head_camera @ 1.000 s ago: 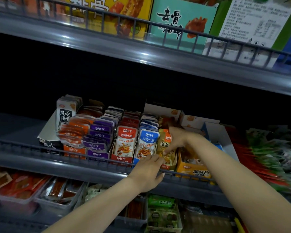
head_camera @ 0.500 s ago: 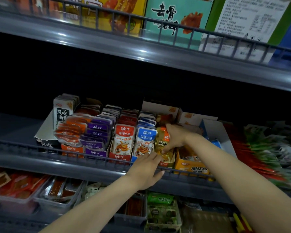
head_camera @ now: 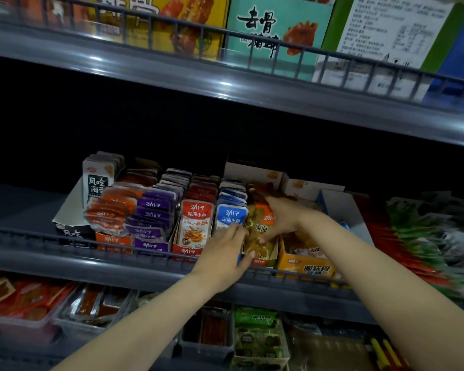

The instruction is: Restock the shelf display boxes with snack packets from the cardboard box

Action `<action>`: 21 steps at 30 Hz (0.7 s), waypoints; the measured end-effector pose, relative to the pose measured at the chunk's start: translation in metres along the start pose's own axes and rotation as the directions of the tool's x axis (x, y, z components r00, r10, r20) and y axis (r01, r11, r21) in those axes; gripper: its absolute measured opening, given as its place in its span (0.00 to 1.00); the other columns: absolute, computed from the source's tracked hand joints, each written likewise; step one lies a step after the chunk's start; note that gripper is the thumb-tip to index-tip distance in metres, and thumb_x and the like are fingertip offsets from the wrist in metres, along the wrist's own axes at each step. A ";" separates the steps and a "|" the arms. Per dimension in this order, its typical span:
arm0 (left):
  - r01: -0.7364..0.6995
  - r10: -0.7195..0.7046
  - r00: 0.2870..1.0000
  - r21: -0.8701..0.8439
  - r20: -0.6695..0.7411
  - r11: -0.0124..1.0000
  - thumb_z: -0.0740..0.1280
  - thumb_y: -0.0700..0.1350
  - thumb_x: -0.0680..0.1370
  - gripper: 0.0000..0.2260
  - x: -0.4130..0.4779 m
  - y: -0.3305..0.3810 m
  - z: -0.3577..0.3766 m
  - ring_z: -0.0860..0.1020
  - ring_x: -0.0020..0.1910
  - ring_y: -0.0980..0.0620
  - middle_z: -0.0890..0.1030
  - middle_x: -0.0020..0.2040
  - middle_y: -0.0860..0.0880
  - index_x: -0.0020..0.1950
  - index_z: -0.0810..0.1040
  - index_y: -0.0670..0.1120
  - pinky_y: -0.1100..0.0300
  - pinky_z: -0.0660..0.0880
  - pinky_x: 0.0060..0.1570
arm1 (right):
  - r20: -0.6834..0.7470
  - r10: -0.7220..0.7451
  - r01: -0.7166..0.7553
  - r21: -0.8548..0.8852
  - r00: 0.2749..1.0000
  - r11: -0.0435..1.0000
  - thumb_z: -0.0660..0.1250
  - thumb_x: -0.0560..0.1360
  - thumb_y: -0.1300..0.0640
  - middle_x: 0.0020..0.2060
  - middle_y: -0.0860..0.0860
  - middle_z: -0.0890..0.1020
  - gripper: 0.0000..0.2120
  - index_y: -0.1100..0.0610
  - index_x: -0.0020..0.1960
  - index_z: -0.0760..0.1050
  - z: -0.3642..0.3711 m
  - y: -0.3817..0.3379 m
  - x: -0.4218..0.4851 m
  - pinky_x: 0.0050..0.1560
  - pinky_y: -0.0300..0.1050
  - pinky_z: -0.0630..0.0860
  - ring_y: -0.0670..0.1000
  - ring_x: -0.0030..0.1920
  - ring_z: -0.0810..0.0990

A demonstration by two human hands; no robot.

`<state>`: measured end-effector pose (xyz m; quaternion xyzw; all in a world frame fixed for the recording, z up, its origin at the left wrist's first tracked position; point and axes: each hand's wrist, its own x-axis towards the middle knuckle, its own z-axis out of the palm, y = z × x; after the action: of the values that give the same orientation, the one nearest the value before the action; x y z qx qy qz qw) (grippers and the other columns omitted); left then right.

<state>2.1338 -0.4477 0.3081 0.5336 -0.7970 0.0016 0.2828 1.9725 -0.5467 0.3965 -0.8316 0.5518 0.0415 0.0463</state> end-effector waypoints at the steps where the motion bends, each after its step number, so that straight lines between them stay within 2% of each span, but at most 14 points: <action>1: 0.014 -0.014 1.000 0.028 -0.010 1.000 0.57 0.58 0.80 0.22 0.002 -0.002 -0.002 0.69 0.62 0.51 0.67 0.65 0.50 0.70 0.64 0.48 0.58 0.69 0.59 | 0.005 -0.002 0.002 0.024 1.000 1.000 0.79 0.61 0.42 0.75 0.52 0.62 0.57 0.52 0.78 0.48 -0.001 0.001 -0.002 0.70 0.51 0.65 0.54 0.73 0.63; 4: 0.029 -0.033 0.999 0.132 0.025 0.991 0.55 0.58 0.81 0.25 0.005 -0.006 -0.005 0.61 0.70 0.48 0.60 0.72 0.48 0.75 0.57 0.50 0.54 0.62 0.69 | -0.024 0.008 -0.004 0.145 1.000 0.989 0.78 0.64 0.46 0.75 0.53 0.60 0.55 0.55 0.78 0.45 -0.003 0.004 -0.012 0.71 0.49 0.64 0.54 0.74 0.61; 6: 0.034 -0.038 0.999 0.222 0.012 0.974 0.54 0.58 0.81 0.27 0.005 -0.007 -0.003 0.55 0.74 0.47 0.56 0.75 0.47 0.77 0.53 0.51 0.52 0.53 0.74 | -0.046 0.042 -0.025 0.324 0.998 0.946 0.76 0.68 0.50 0.73 0.54 0.63 0.49 0.57 0.77 0.48 0.000 0.004 -0.025 0.69 0.45 0.65 0.53 0.72 0.64; 8: 0.058 -0.057 0.998 0.266 -0.011 0.962 0.50 0.60 0.80 0.30 0.004 -0.008 0.000 0.47 0.77 0.43 0.50 0.78 0.46 0.79 0.46 0.52 0.48 0.44 0.76 | -0.062 0.079 -0.030 0.562 0.995 0.826 0.74 0.71 0.54 0.71 0.53 0.67 0.43 0.56 0.76 0.51 0.008 0.001 -0.038 0.66 0.43 0.65 0.52 0.70 0.68; 10: 0.054 -0.060 0.998 0.279 0.012 0.959 0.42 0.64 0.77 0.31 0.004 -0.009 0.004 0.36 0.76 0.40 0.37 0.78 0.48 0.77 0.35 0.57 0.45 0.36 0.72 | -0.092 0.128 -0.030 0.687 0.988 0.726 0.71 0.74 0.54 0.70 0.49 0.68 0.41 0.56 0.77 0.49 0.019 -0.004 -0.048 0.66 0.43 0.64 0.51 0.70 0.67; 11: 0.054 -0.069 0.997 0.283 0.046 0.958 0.40 0.66 0.76 0.31 0.003 -0.010 0.006 0.32 0.74 0.40 0.32 0.76 0.48 0.75 0.31 0.60 0.44 0.35 0.71 | -0.099 0.145 -0.032 0.709 0.984 0.705 0.69 0.75 0.54 0.67 0.47 0.68 0.40 0.56 0.77 0.48 0.024 -0.007 -0.050 0.65 0.42 0.63 0.50 0.70 0.66; 13: 0.058 -0.097 0.988 0.297 0.118 0.953 0.37 0.69 0.75 0.30 0.002 -0.010 0.009 0.29 0.72 0.38 0.28 0.74 0.48 0.72 0.27 0.63 0.41 0.34 0.70 | -0.134 0.160 -0.012 0.727 0.978 0.686 0.66 0.78 0.55 0.63 0.45 0.70 0.33 0.54 0.76 0.52 0.033 -0.013 -0.051 0.62 0.38 0.63 0.47 0.68 0.67; 15: 0.056 -0.115 0.979 0.317 0.169 0.947 0.34 0.69 0.72 0.31 0.003 -0.012 0.010 0.28 0.72 0.37 0.28 0.74 0.47 0.71 0.27 0.63 0.40 0.35 0.71 | -0.177 0.201 0.001 0.751 0.963 0.660 0.64 0.79 0.56 0.68 0.49 0.71 0.31 0.52 0.77 0.53 0.043 -0.017 -0.047 0.65 0.43 0.67 0.50 0.70 0.68; 17: 0.048 -0.116 0.974 0.325 0.194 0.944 0.30 0.69 0.69 0.32 0.003 -0.013 0.012 0.27 0.71 0.37 0.27 0.75 0.46 0.70 0.26 0.63 0.40 0.36 0.71 | -0.209 0.248 -0.013 0.740 0.946 0.673 0.63 0.79 0.57 0.73 0.52 0.66 0.33 0.52 0.78 0.49 0.050 -0.021 -0.045 0.67 0.47 0.67 0.53 0.71 0.67; 21: 0.021 -0.090 0.975 0.321 0.202 0.947 0.30 0.69 0.68 0.34 0.001 -0.012 0.008 0.27 0.72 0.38 0.28 0.75 0.48 0.73 0.29 0.61 0.42 0.36 0.73 | -0.243 0.296 -0.017 0.745 0.924 0.666 0.64 0.79 0.58 0.74 0.52 0.63 0.35 0.53 0.78 0.47 0.054 -0.022 -0.045 0.69 0.48 0.65 0.53 0.73 0.63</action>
<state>2.1405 -0.4564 0.2983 0.5915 -0.7968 0.0639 0.1060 1.9745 -0.4907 0.3490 -0.6857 0.5917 -0.3242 0.2732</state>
